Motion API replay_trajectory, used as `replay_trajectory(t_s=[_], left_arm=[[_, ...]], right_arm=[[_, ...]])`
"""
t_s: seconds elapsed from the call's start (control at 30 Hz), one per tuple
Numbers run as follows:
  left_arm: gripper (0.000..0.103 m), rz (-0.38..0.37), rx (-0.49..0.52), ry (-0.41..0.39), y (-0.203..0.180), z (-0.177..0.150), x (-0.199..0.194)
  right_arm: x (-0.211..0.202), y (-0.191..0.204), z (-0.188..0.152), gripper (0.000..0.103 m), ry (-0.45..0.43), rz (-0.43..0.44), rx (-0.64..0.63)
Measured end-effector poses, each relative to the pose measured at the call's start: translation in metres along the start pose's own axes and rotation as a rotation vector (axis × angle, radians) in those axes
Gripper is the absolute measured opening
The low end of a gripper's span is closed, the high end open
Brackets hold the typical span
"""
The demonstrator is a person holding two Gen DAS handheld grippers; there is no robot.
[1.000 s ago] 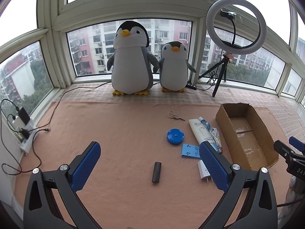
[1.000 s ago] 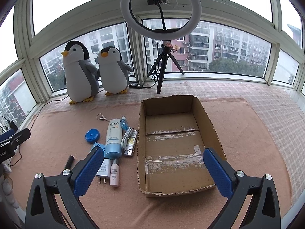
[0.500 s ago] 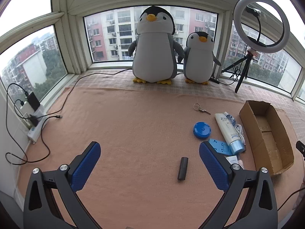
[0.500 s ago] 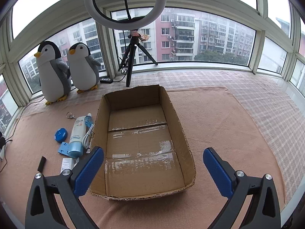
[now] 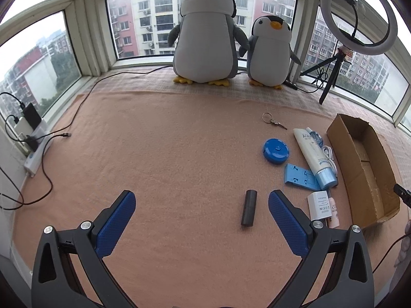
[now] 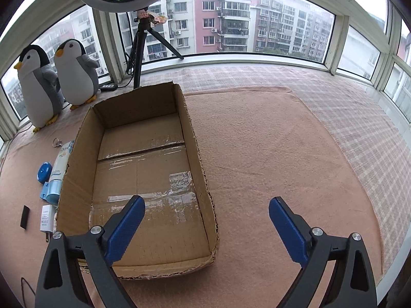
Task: Organize rigid objects
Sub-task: 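Close the left gripper on the black cylinder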
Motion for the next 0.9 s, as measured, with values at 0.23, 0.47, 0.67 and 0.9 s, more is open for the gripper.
replay_trajectory(t_s=[0.23, 0.47, 0.67, 0.9], left_arm=[[0.1, -0.03, 0.057, 0.055, -0.02, -0.014, 0.022], [0.087, -0.073, 0.138, 0.121, -0.046, -0.027, 0.049], [0.066, -0.104, 0.169, 0.159, -0.057, -0.033, 0.065], [0.047, -0.122, 0.187, 0.205, -0.061, -0.04, 0.078]], right_arm=[[0.02, 0.003, -0.01, 0.083, 0.054, 0.001, -0.006], [0.03, 0.002, -0.013, 0.07, 0.08, 0.006, 0.003], [0.035, 0.003, -0.015, 0.065, 0.094, 0.011, 0.016], [0.037, 0.005, -0.017, 0.065, 0.097, 0.019, 0.022]])
Point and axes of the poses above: each gripper's, at about its wrist camera, not at the fingertips, and x roughly the way its jaws point, y to its left, z to its top, the point moved 10 cm from there along x, roughly the way its jaws point, and after that the axes turned 3 degrees about x, right-handed, at the moved point
